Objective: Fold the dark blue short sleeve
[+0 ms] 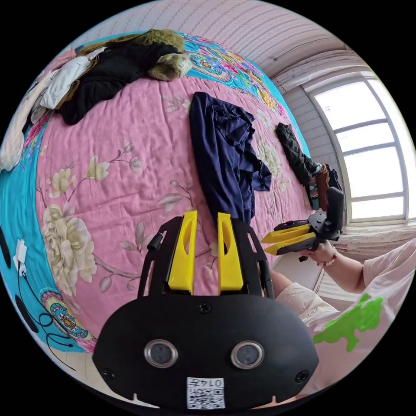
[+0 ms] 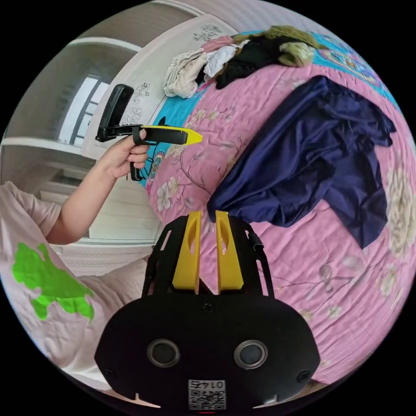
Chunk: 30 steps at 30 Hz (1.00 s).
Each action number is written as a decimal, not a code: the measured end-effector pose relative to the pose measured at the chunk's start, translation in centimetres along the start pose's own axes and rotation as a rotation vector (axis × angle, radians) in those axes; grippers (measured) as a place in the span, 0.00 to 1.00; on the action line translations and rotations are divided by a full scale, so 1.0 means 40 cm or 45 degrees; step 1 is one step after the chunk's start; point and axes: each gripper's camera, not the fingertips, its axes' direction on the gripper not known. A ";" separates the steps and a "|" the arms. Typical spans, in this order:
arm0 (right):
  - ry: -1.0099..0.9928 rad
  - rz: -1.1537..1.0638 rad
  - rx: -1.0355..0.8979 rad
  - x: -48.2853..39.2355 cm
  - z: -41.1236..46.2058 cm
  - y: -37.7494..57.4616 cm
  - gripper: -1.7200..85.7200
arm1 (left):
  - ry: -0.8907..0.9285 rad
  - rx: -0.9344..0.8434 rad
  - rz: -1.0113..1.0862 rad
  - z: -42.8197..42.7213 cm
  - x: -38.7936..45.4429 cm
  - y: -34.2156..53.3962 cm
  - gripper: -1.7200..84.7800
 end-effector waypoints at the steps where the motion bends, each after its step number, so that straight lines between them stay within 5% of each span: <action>1: -0.005 0.046 0.024 0.014 -0.002 0.014 0.09 | 0.026 -0.007 -0.009 0.013 0.000 0.008 0.11; 9: 0.385 0.409 0.478 0.153 -0.086 0.050 0.13 | 0.071 -0.060 0.054 0.078 0.058 0.021 0.11; 14: 0.299 0.463 0.317 0.225 -0.025 -0.049 0.08 | 0.062 -0.067 0.102 0.086 0.101 0.021 0.11; 18: 0.118 0.277 0.556 0.078 -0.096 -0.004 0.04 | 0.102 -0.022 0.105 0.061 0.114 0.031 0.11; 24: 0.235 -0.191 0.306 -0.198 -0.055 0.039 0.03 | 0.350 0.136 0.084 -0.014 0.133 0.085 0.12; 26: 0.330 -0.152 0.202 -0.180 -0.003 0.052 0.04 | 0.275 0.101 0.010 0.000 0.114 0.114 0.13; 30: 0.045 0.094 0.203 -0.058 0.019 0.130 0.06 | 0.215 0.083 -0.076 0.022 0.099 0.151 0.13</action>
